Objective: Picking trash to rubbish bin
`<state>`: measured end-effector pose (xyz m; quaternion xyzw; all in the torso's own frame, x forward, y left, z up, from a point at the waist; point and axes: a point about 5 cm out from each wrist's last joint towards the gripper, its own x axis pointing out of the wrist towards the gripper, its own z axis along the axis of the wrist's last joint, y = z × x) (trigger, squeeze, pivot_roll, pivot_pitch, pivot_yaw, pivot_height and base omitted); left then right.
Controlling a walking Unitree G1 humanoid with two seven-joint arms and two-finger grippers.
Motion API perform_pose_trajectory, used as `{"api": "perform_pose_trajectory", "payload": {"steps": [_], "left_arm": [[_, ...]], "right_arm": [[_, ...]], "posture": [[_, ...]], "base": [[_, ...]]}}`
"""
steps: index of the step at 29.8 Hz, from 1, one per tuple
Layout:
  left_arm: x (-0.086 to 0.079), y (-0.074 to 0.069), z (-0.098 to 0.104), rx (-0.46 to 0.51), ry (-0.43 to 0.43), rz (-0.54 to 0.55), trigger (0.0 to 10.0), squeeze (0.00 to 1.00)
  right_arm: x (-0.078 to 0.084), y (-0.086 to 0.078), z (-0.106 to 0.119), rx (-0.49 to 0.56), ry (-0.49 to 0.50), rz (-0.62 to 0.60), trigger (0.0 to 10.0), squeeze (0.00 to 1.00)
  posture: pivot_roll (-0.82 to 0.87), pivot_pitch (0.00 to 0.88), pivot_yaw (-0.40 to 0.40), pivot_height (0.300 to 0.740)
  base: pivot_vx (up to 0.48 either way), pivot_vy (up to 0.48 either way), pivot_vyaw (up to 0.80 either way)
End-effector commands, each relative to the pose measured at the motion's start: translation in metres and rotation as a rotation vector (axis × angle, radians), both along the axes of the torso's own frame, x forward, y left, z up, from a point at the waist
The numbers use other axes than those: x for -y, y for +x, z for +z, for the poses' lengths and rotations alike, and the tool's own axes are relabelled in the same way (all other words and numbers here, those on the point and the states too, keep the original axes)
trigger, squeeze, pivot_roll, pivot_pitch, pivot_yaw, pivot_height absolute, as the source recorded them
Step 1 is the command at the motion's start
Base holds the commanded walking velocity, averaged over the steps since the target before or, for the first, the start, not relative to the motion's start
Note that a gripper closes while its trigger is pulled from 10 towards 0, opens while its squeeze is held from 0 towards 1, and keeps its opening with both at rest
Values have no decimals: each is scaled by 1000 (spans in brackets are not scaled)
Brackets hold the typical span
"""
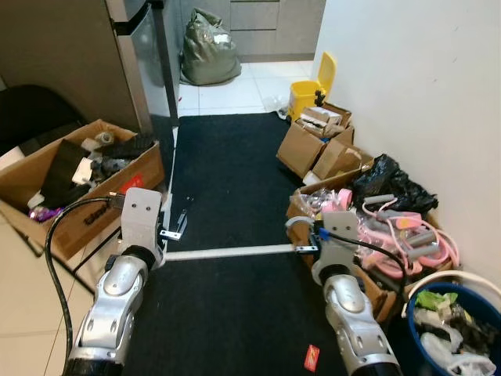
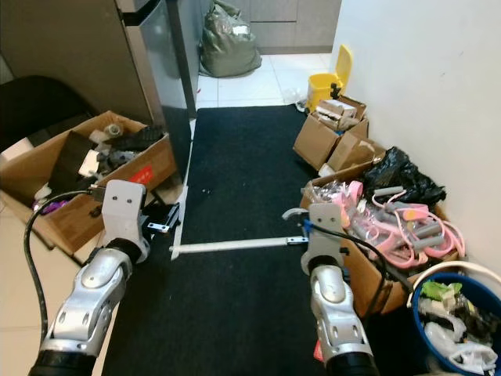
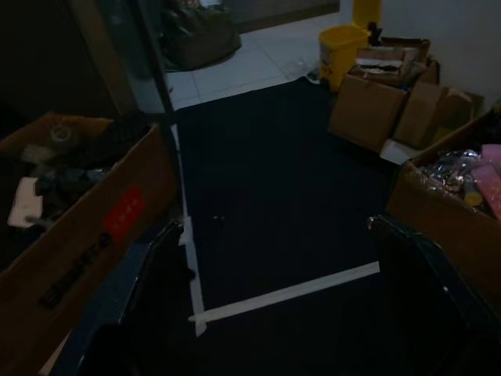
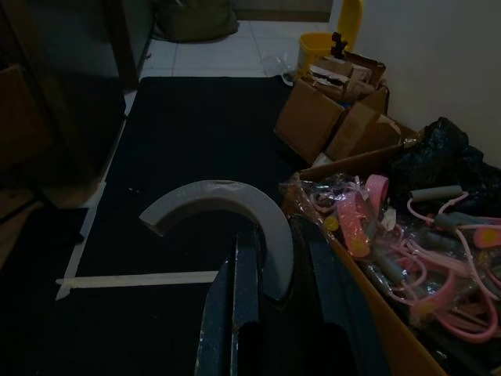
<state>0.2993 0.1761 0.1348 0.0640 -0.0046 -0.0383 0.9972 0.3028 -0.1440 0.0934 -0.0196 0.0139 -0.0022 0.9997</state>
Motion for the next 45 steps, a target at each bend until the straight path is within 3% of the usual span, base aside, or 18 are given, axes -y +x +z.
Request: {"api": "perform_pose_trajectory", "payload": {"steps": [1,20,32,45], "left_arm": [[-6,-1,-4,-15,16,21,10000,0],[-6,-3,-5,-20,15,26,10000,0],[-3,-3,-7,-27,8,16,10000,0],[-4,-5,-8,-34,4,21,10000,0]], "right_arm": [[-6,-2,-3,-9,10,14,10000,0],[-9,2,-1,-10,24,21,10000,0],[-15,5,1,-4,-36,71,10000,0],[-21,7,0,-9,-49,106,10000,0]], "posture": [[-14,83,12,740],[-10,89,7,740],[-12,89,10,740],[-9,94,11,740]], "base": [[368,0,0],[363,0,0],[361,0,0],[362,0,692]]}}
